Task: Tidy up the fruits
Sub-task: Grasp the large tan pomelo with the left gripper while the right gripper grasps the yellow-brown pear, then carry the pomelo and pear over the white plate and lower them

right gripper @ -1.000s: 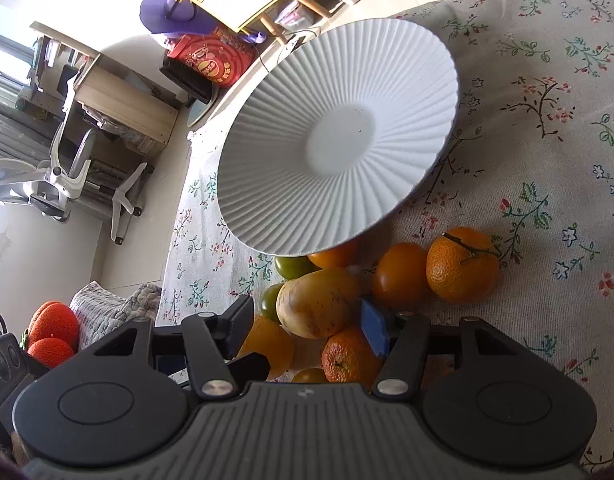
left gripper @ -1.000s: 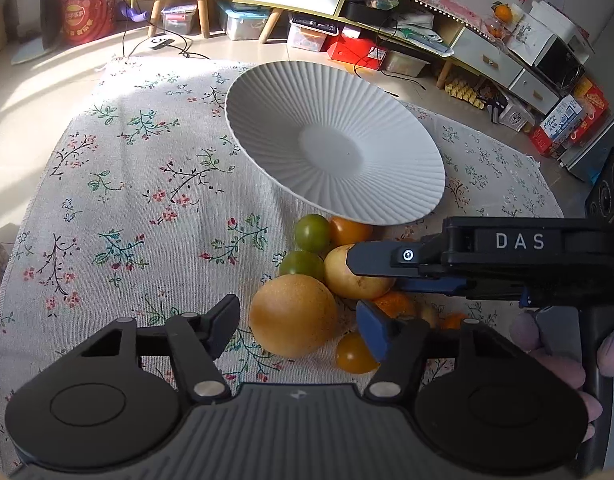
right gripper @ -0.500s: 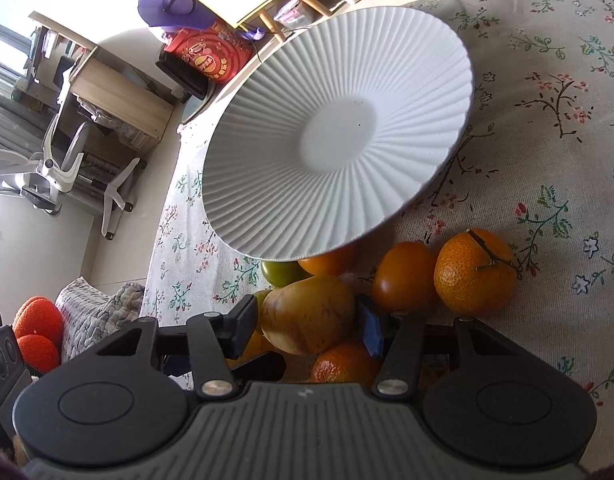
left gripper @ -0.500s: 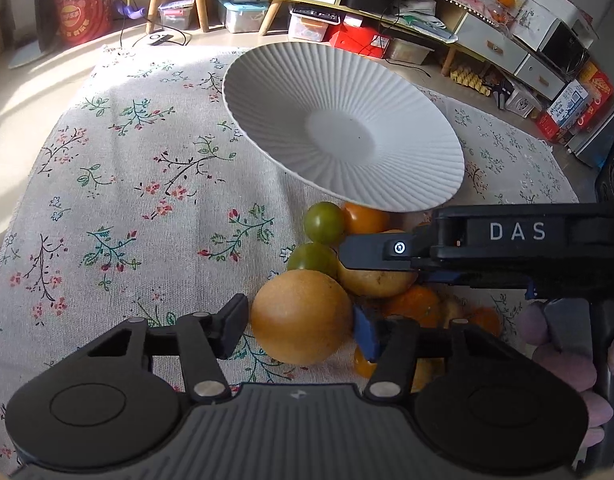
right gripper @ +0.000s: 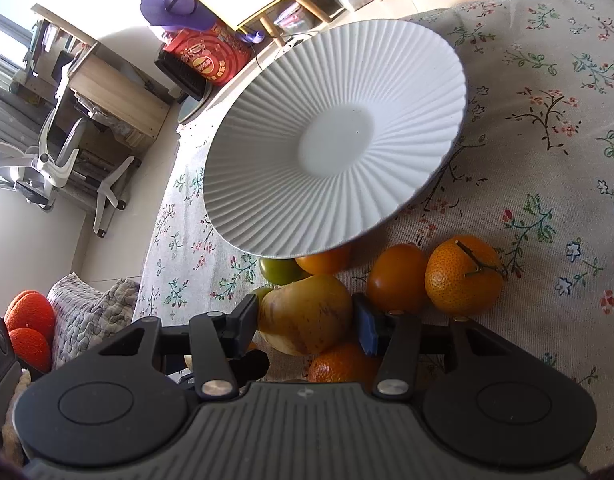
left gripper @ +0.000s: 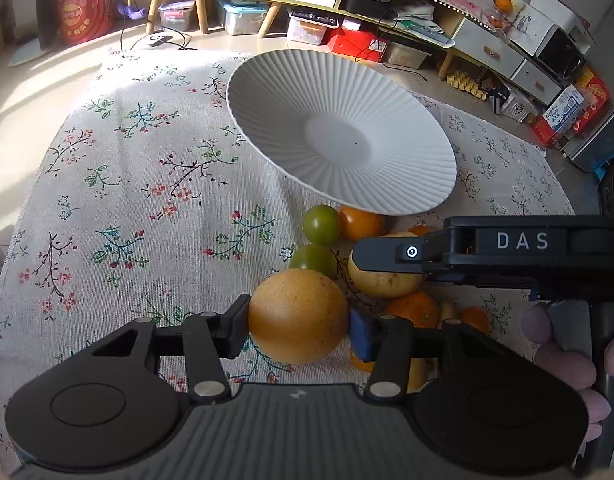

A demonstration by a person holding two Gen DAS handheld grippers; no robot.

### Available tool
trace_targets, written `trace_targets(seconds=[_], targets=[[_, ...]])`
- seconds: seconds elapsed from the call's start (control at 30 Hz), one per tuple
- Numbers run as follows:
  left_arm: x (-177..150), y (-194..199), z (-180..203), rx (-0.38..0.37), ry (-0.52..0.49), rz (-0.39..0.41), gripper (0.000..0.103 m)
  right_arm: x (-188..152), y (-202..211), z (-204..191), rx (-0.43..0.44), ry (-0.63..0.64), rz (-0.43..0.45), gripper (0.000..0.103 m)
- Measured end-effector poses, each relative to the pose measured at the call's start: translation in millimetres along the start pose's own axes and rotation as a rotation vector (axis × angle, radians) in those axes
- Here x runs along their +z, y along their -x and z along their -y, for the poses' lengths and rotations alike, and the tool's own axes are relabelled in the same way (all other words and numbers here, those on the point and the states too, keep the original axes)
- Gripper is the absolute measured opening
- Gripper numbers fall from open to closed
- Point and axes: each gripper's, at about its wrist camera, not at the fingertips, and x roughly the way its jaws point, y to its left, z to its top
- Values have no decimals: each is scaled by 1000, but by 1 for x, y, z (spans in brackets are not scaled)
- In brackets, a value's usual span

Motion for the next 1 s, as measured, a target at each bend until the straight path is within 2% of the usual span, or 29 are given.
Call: trace_targets(seconds=[0.27, 0.6, 0.8, 1.0], targets=[[5, 19, -2, -23, 3, 59, 38, 1, 15, -9, 25, -5, 35, 47], [21, 26, 15, -49, -15, 177, 38, 10, 34, -4, 0, -22, 162, 47], [37, 11, 29, -30, -110, 266, 38, 19, 36, 0, -40, -6, 228, 47], [53, -14, 36, -36, -193, 306, 38, 38, 28, -2, -88, 73, 266, 47]])
